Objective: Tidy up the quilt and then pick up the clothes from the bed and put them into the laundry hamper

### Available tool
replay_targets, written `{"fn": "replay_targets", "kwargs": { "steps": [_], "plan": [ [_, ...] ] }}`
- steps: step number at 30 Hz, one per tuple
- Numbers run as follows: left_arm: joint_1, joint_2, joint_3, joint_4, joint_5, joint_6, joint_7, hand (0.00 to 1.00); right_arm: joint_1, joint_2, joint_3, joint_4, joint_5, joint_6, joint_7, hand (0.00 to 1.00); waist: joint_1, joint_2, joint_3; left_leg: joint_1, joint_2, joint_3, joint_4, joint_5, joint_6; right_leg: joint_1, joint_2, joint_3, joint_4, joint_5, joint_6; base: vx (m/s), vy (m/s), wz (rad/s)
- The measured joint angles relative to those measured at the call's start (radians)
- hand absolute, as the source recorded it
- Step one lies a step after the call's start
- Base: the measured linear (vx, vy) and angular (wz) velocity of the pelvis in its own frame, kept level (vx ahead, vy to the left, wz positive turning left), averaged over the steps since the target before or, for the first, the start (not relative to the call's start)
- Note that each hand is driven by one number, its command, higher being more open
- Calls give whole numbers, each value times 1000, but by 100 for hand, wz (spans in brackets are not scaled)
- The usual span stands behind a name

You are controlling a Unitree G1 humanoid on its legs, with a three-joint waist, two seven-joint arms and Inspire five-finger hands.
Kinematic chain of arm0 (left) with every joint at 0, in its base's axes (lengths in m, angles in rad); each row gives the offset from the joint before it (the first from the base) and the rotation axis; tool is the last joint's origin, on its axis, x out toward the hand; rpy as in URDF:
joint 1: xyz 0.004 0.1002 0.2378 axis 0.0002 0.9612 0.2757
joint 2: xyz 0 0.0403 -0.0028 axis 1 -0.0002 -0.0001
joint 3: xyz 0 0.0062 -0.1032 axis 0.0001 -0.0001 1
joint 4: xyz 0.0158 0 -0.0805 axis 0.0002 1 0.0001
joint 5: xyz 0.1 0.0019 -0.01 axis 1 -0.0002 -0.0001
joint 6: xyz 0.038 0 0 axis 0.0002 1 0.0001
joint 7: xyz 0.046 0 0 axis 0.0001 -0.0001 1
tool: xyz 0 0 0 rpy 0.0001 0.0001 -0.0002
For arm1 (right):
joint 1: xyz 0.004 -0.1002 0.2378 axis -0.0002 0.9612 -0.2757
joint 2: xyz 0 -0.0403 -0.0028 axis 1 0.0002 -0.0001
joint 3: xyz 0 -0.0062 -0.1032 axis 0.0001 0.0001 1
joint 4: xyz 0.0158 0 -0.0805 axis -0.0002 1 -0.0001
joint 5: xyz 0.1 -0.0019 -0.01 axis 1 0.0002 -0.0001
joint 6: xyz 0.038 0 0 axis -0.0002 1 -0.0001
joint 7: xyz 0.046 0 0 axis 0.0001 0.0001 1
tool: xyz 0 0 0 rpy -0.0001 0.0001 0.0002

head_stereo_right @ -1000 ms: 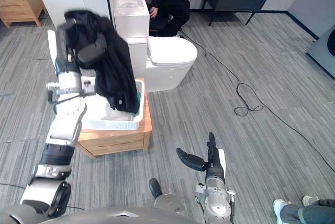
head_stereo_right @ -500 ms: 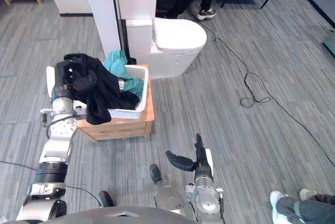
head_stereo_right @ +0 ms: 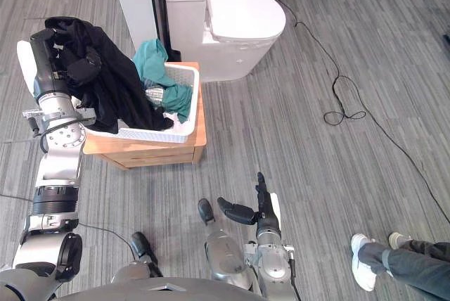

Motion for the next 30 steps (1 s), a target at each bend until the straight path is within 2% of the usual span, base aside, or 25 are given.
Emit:
{"fn": "replay_targets", "kwargs": {
  "steps": [5, 12, 19, 22, 24, 26, 27, 29, 30],
  "plan": [
    [0, 9, -36, 8, -1, 0, -6, 100, -10, 0, 10, 4, 0, 0, -8, 100, 18, -12, 18, 2, -2, -4, 0, 1, 1, 2, -2, -1, 0, 0, 0, 29, -5, 0],
    [0, 18, -52, 8, -4, -2, -13, 100, -21, 0, 19, 10, 1, -1, -8, 100, 24, -17, 27, 9, -4, -14, 1, 2, 2, 20, -9, -16, -5, 0, 0, 28, -2, 6],
    [0, 14, -52, -65, -53, -13, -18, 100, -20, -2, 18, 46, 11, -1, -8, 100, 19, 4, 40, 24, -16, -26, -2, 3, 7, 41, -15, -28, -4, -4, 2, 7, 3, 6],
    [20, -5, -52, -182, -113, -70, -21, 100, -22, -10, 13, 78, 13, -1, -7, 100, 20, 10, 38, 25, -15, -43, -3, 5, 10, 53, -16, -46, -4, -9, -2, 15, -9, 16],
    [99, -51, -51, -279, -170, -129, -24, 100, -23, -11, -7, 112, 11, -1, -7, 100, 22, 28, 28, 35, -16, -57, -3, 5, 10, 70, -19, -61, -5, -15, -2, 46, -2, 20],
    [190, -101, -50, -316, -204, -160, -30, 100, -23, -14, -22, 152, 1, -1, -7, 100, 25, 49, 12, 44, -14, -73, -4, 3, 9, 89, -20, -78, -5, -22, -1, 47, 3, 21],
    [229, -119, -50, -326, -223, -168, -34, 100, -23, -15, -26, 166, -5, 0, -8, 100, 28, 57, 1, 44, -14, -75, -4, 2, 9, 90, -20, -82, -5, -24, -2, 51, 1, 21],
    [397, -191, -50, -330, -300, -176, -65, 100, -26, -17, -46, 228, -36, 0, -8, 100, 38, 88, -30, 49, -13, -92, -4, 1, 8, 108, -22, -99, -10, -28, 0, 45, 2, 21],
    [444, -209, -51, -330, -330, -176, -75, 100, -27, -17, -50, 246, -42, 1, -7, 100, 44, 91, -35, 55, -12, -94, -4, 0, 7, 119, -23, -102, -14, -28, 0, 25, 5, 14]
  ]
}}
